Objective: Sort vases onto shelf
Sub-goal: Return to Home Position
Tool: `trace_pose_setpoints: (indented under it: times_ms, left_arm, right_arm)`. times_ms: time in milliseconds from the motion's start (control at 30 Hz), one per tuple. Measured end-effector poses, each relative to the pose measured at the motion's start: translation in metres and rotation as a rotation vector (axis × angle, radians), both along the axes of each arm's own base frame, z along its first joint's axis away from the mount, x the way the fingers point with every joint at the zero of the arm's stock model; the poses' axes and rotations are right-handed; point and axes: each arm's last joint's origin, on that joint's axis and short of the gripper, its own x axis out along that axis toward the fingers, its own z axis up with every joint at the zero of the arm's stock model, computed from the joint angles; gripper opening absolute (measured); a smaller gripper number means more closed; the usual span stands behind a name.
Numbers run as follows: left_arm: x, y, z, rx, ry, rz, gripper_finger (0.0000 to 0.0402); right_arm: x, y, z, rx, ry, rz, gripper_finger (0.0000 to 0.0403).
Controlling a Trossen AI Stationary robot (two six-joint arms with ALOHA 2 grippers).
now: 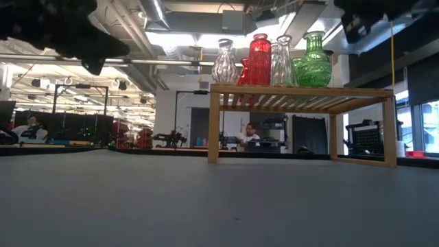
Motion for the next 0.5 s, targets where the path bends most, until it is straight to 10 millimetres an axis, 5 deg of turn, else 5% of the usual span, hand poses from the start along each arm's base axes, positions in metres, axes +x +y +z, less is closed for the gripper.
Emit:
trace_pose_setpoints:
  times_ms: [500]
  left_arm:
    - [-0.040, 0.022, -0.032, 0.000, -0.129, 0.014, 0.0001]
  right_arm:
    - [-0.035, -0.017, -0.045, 0.062, -0.046, -0.091, 0.0000]
